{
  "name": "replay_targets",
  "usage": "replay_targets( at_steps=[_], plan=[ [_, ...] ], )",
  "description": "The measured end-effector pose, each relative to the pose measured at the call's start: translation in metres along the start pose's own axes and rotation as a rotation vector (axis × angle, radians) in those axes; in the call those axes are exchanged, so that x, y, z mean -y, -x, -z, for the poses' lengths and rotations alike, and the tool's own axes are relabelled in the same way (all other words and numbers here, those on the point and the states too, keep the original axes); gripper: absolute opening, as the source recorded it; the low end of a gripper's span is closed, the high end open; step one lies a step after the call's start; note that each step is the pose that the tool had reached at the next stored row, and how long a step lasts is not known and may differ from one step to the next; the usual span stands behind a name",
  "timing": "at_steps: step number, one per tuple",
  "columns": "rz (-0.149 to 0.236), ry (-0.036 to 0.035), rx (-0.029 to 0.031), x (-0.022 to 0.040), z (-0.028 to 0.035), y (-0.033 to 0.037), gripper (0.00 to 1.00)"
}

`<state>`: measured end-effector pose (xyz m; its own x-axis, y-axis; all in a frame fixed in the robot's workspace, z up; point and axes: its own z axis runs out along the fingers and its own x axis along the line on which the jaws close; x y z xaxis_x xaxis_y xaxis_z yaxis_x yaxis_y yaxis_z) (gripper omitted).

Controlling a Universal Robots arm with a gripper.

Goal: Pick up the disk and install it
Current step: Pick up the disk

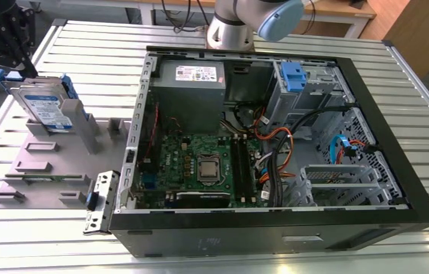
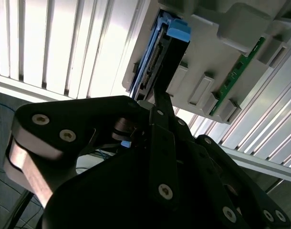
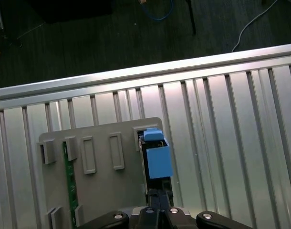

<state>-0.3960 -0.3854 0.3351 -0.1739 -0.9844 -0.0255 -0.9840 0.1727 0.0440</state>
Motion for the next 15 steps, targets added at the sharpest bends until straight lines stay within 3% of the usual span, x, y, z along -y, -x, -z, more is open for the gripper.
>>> replay_targets(
  at_steps=[2,13,15],
  plan=[
    [0.030,0.0008,-0.0014,0.0000,0.0004,0.0000,0.11],
    [0.030,0.0008,-0.0013,0.0000,0.0006,0.0000,0.11],
    [0.030,0.0008,-0.0014,0.0000,0.0007,0.0000,0.24]
  ],
)
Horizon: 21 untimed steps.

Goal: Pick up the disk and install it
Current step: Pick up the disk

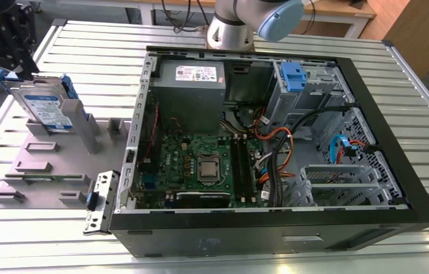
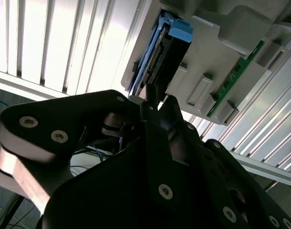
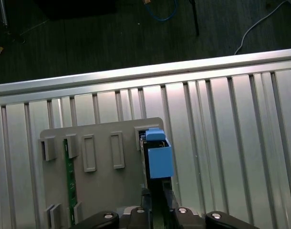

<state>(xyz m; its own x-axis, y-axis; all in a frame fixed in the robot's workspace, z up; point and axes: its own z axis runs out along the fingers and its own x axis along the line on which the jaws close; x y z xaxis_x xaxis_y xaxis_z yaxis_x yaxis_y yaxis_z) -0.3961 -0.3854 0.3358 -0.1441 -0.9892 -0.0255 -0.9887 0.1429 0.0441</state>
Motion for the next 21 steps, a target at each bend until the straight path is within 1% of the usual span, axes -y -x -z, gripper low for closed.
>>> replay_targets(
  at_steps=[1,2,4,5,6,7,8,21],
  plan=[
    [0.000,-0.0001,0.0000,0.0000,0.0000,0.0000,0.29],
    [0.000,0.0000,0.0000,0.0000,0.0000,0.0000,0.29],
    [0.000,0.0000,0.0000,0.0000,0.0001,0.0000,0.41],
    [0.000,-0.0001,0.0000,0.0000,0.0001,0.0000,0.41],
    [0.000,-0.0001,0.0000,0.0000,0.0001,0.0000,0.47],
    [0.000,0.0000,0.0000,0.0000,0.0001,0.0000,0.47],
    [0.000,-0.0001,0.0001,0.0000,0.0001,0.0000,0.53],
    [0.000,0.0000,0.0000,0.0000,0.0001,0.0000,0.53]
  ],
)
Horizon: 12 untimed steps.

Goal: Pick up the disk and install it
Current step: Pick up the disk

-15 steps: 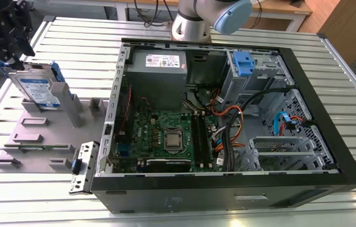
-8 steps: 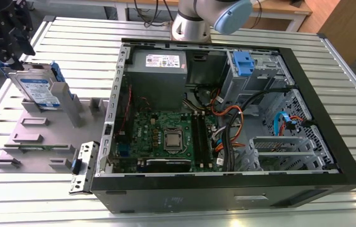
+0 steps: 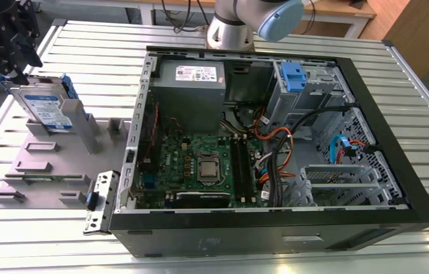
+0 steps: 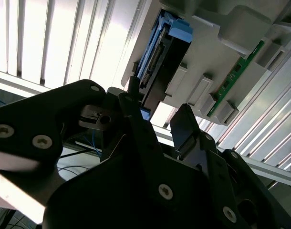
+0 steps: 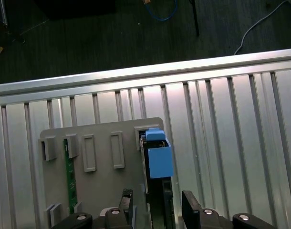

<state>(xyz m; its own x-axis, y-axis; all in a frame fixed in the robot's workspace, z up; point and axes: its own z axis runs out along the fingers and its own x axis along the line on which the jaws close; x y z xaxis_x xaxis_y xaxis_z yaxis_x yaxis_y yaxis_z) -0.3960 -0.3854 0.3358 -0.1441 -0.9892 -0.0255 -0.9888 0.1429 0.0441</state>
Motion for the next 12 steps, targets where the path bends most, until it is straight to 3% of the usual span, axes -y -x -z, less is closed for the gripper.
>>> replay_targets(
  at_steps=[5,12],
  plan=[
    [0.000,-0.0002,0.0002,0.0001,-0.0020,0.0000,0.53],
    [0.000,0.0000,0.0000,0.0006,-0.0139,-0.0004,0.53]
  ],
)
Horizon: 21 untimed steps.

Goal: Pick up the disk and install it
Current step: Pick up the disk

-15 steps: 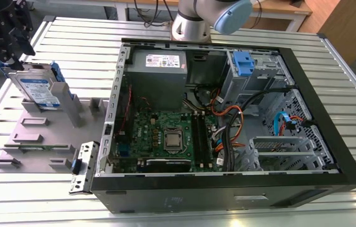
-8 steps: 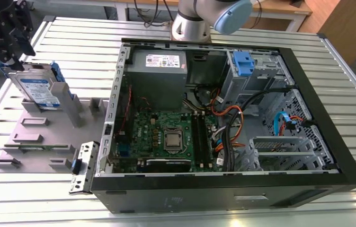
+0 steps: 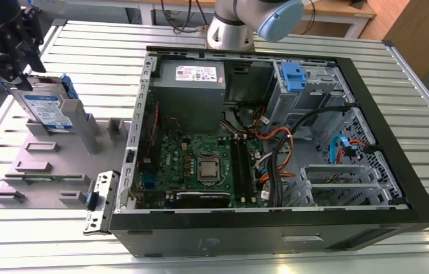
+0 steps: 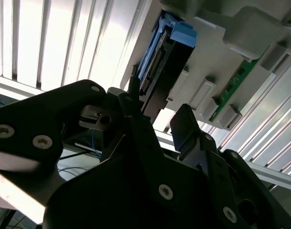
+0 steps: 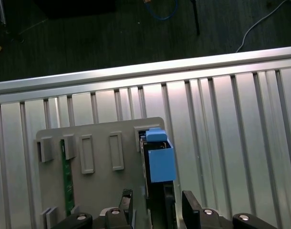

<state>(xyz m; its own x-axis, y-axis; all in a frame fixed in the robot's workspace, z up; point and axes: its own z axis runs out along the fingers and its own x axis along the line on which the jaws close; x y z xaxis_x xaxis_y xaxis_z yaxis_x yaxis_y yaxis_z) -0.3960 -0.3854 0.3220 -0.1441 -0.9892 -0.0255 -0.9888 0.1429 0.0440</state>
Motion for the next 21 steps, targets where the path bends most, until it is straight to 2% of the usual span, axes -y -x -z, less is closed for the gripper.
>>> replay_targets(
  at_steps=[4,9,21],
  plan=[
    [0.001,0.0000,0.0000,0.0003,-0.0065,-0.0002,0.53],
    [0.010,0.0002,-0.0004,0.0005,-0.0108,-0.0003,0.53],
    [0.015,0.0005,-0.0008,0.0005,-0.0124,-0.0003,0.53]
  ],
)
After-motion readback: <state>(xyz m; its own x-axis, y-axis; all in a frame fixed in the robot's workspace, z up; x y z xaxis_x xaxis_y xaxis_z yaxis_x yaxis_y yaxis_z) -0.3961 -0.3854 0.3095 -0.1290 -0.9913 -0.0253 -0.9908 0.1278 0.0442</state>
